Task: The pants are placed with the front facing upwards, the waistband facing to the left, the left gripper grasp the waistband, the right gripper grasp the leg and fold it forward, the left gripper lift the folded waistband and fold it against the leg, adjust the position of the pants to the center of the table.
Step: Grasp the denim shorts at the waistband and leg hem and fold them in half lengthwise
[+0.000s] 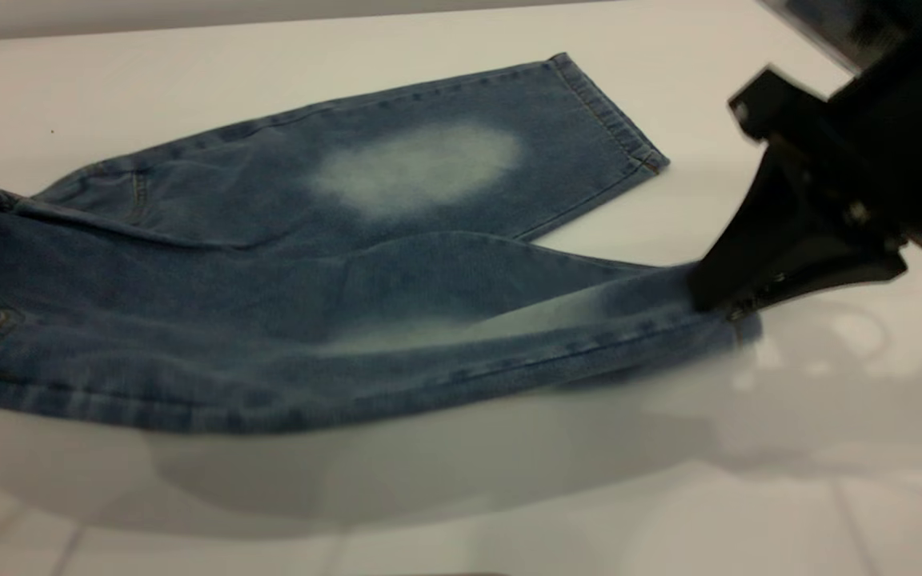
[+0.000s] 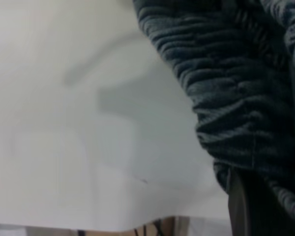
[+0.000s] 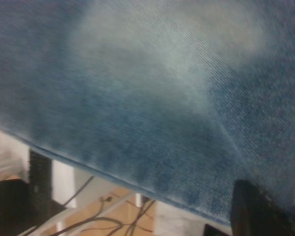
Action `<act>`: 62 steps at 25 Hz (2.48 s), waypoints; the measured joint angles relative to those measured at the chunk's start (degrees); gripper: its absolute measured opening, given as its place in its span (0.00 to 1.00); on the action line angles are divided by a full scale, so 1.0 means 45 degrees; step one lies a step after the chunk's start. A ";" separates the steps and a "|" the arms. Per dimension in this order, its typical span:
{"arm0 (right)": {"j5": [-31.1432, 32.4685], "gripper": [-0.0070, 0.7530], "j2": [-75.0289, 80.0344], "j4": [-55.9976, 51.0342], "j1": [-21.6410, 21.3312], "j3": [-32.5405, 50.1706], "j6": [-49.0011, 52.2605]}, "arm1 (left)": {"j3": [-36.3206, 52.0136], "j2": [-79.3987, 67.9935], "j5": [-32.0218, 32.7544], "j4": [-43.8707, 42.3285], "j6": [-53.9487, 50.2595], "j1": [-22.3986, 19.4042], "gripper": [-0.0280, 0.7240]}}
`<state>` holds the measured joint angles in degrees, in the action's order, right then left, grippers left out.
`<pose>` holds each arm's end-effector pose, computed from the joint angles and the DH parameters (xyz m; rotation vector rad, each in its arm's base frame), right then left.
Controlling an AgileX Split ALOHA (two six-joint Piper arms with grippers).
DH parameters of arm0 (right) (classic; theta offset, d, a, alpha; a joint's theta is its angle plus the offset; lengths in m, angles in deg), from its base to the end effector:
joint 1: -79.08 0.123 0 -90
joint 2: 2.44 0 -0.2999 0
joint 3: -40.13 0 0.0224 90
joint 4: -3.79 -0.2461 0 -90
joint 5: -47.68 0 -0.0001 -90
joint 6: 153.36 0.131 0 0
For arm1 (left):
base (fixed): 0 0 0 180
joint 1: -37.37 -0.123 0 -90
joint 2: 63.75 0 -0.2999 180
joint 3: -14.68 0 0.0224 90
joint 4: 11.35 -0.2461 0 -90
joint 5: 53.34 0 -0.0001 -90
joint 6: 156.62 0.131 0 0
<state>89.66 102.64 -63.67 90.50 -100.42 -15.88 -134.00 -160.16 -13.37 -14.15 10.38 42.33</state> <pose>0.2468 0.1325 0.1264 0.0290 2.8561 1.0592 0.2690 -0.0192 0.1602 -0.1553 2.9200 0.0020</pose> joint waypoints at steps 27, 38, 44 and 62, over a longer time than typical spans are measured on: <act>0.0490 0.04 0.6022 0.0524 -0.0063 -0.9604 0.2723 | 0.0015 -0.2121 -0.7758 0.4415 -0.4274 -0.0261 0.17; 0.0471 0.04 0.7658 -0.0096 -0.0997 -1.1583 0.4104 | 0.0015 -0.4073 -0.9430 0.4442 -0.6876 -0.1136 0.17; 0.0417 0.04 0.8785 -0.1806 -0.1006 -1.2201 0.4214 | -0.0012 -0.4902 -1.0279 0.4442 -0.8425 -0.1136 0.17; 0.0145 0.05 1.0608 -0.4514 -0.1356 -1.4209 0.4993 | -0.1834 -0.6246 -1.0148 0.4430 -0.8792 -0.1136 0.18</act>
<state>90.31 150.38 -83.99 84.40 -164.36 6.59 -142.25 -188.27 -59.04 5.78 -29.18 37.22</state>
